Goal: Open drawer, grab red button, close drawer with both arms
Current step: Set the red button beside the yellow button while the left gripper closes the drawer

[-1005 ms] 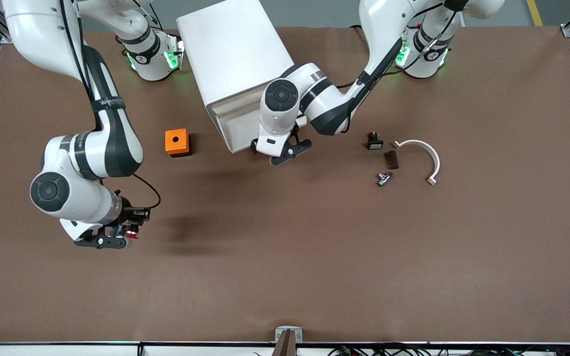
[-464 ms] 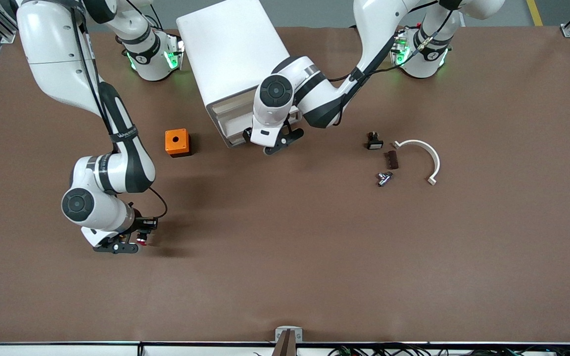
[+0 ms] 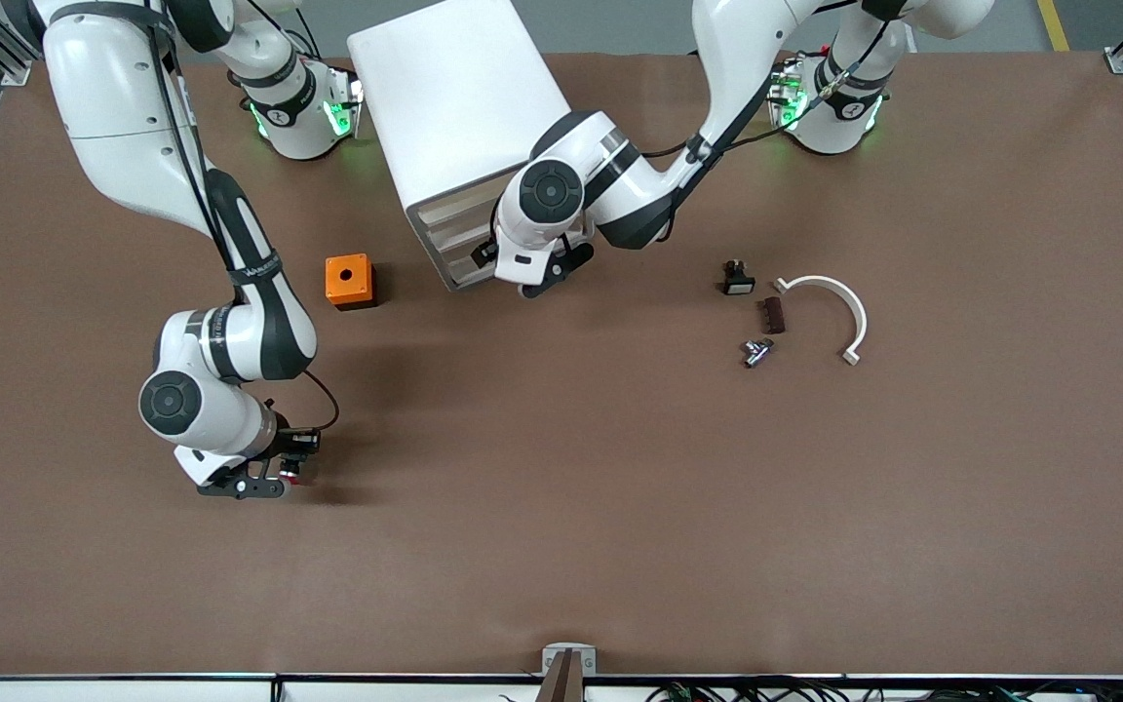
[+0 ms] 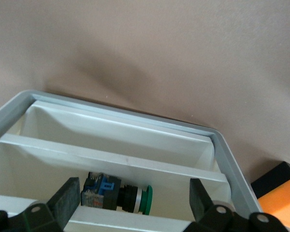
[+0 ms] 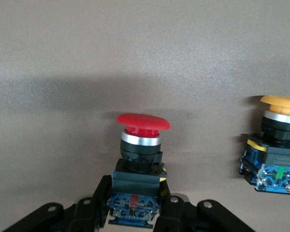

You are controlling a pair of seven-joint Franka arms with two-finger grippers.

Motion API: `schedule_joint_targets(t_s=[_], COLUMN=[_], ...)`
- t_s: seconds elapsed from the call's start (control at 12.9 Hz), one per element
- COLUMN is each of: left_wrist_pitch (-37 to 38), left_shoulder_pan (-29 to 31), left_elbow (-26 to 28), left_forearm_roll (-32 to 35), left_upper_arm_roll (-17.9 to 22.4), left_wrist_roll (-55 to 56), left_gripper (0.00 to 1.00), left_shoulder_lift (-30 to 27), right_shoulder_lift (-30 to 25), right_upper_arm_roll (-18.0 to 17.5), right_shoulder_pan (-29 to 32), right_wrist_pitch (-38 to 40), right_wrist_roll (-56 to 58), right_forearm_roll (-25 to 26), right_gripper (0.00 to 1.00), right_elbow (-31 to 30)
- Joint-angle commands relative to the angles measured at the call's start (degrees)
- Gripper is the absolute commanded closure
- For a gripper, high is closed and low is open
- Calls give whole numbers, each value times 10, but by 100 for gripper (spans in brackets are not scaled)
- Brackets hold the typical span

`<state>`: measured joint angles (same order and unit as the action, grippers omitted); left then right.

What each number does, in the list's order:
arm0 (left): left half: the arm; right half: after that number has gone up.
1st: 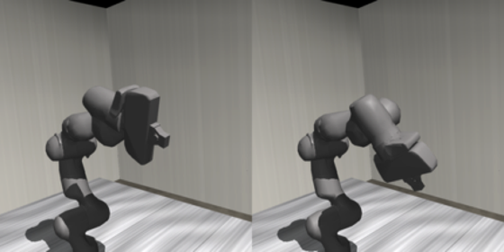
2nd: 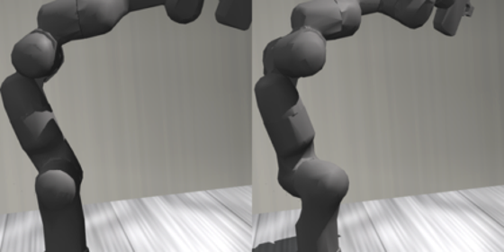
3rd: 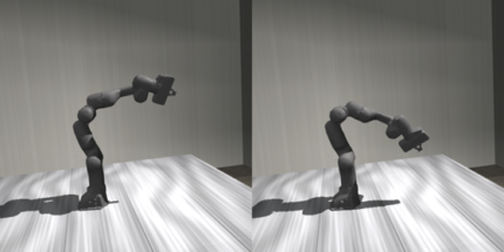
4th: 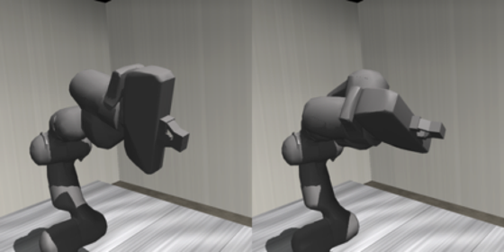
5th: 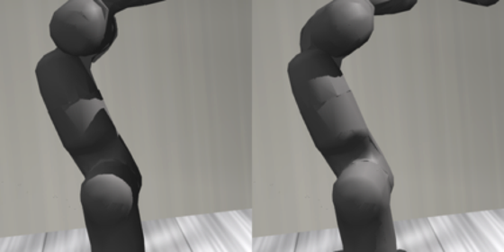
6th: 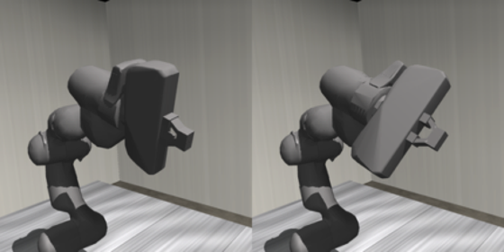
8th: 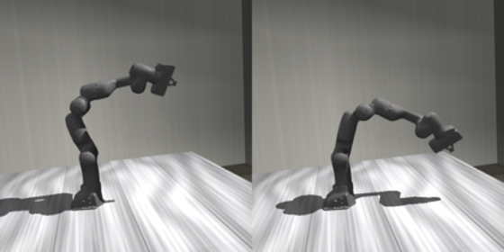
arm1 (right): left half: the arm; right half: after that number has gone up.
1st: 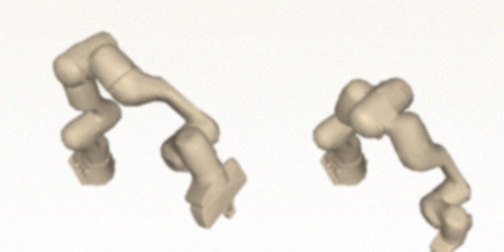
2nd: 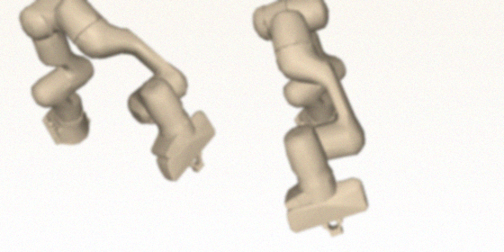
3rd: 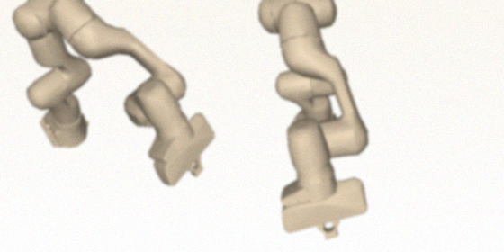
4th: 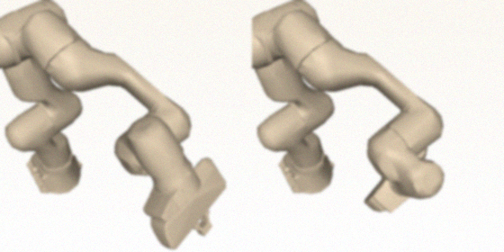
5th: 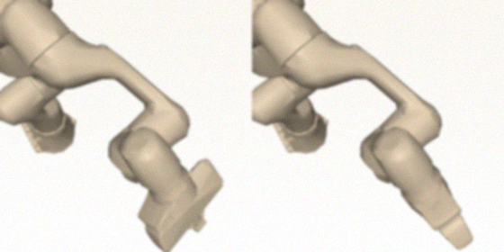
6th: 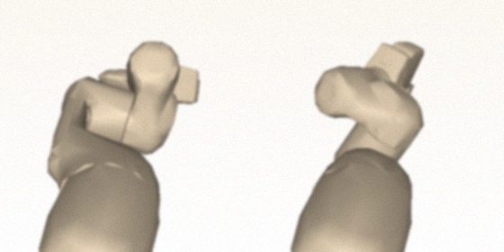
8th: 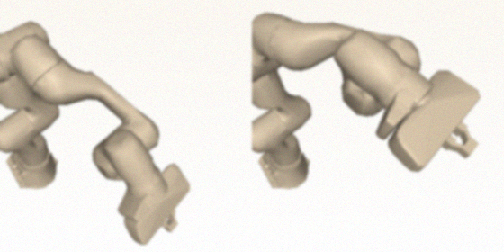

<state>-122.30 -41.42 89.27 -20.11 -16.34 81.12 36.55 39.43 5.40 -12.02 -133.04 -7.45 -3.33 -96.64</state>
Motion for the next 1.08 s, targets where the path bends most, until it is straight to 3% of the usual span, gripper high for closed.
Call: schedule_joint_targets(t_s=[0.0,0.08,0.15,0.23,0.54,0.7,0.85,1.0], left_wrist_pitch=[-1,-1,-1,-1,-2,-1,1,60], left_shoulder_pan=[-1,-1,0,3,12,34,75,128], left_elbow=[2,2,2,2,-1,-4,-30,-69], left_forearm_roll=[-33,-36,-36,-36,-26,24,62,69], left_upper_arm_roll=[-1,-1,-1,-1,7,15,14,13], left_wrist_roll=[3,1,-2,-3,-2,2,1,-18], left_gripper=[1,1,1,1,1,1,1,1], left_shoulder_lift=[3,5,5,4,-8,-34,-44,-65], right_shoulder_lift=[5,5,5,4,-1,-7,-19,-49], right_upper_arm_roll=[-2,-2,-2,-2,-1,-1,1,3], right_shoulder_pan=[1,-1,-2,-1,-1,6,6,9], right_wrist_pitch=[-20,-20,-20,-20,-16,-13,9,48], right_wrist_roll=[7,8,9,10,19,51,55,66], right_forearm_roll=[-5,-5,-5,-5,3,3,3,3], right_gripper=[98,89,57,1,0,0,0,0], right_elbow=[-2,-2,0,2,9,9,12,12])
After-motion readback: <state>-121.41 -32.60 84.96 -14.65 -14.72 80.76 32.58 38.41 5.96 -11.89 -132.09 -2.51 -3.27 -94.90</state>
